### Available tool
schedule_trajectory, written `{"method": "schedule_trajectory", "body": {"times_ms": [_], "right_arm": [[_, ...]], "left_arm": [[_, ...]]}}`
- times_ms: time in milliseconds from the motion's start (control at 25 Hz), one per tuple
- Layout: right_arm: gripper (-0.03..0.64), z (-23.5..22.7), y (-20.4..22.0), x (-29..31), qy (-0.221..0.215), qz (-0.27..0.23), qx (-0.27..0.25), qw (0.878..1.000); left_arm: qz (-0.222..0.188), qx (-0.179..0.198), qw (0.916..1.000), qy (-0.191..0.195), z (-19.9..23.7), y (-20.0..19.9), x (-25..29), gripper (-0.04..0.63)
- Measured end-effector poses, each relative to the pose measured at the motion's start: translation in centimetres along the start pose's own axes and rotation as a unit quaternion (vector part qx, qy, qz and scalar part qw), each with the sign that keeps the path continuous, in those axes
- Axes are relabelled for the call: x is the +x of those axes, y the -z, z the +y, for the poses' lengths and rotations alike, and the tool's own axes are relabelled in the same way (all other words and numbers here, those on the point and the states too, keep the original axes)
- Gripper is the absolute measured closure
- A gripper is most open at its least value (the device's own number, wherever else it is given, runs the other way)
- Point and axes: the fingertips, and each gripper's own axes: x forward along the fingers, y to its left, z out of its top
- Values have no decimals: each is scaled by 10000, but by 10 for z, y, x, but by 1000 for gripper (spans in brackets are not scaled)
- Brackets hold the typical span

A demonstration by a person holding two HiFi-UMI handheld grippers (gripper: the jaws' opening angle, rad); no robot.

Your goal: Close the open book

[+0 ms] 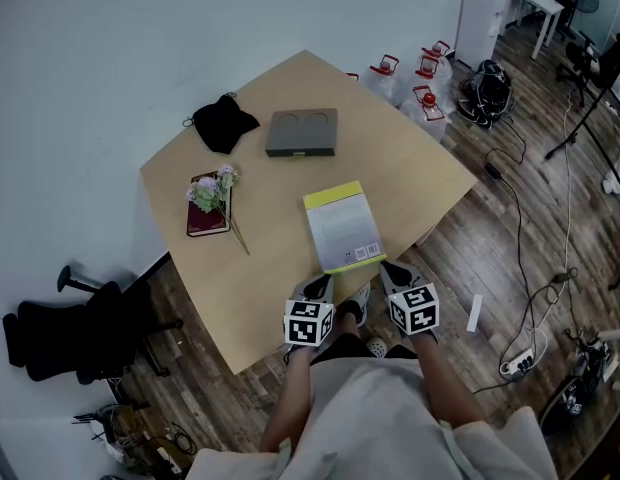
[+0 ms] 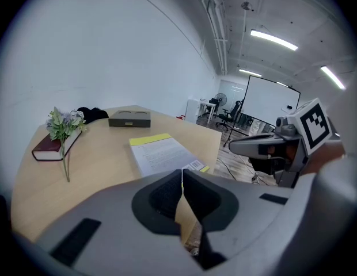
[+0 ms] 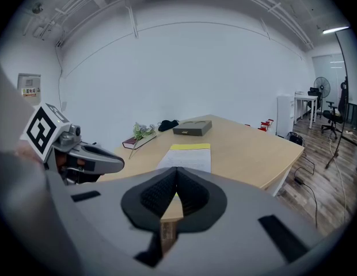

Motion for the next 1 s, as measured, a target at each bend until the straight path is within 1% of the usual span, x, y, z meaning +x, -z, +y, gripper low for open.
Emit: {"method": "schedule_trajectory", "body": {"times_ms": [320,1000], "right_arm": [[609,-1,0,-2,16,-4,42,10000],[609,-2,-3,-1,77,-24,89,9999]], "left_arm": [[-9,55,10000,11,-2,-3,-2,571],[-14,-34,10000,7,-1,4,-1,571]]}}
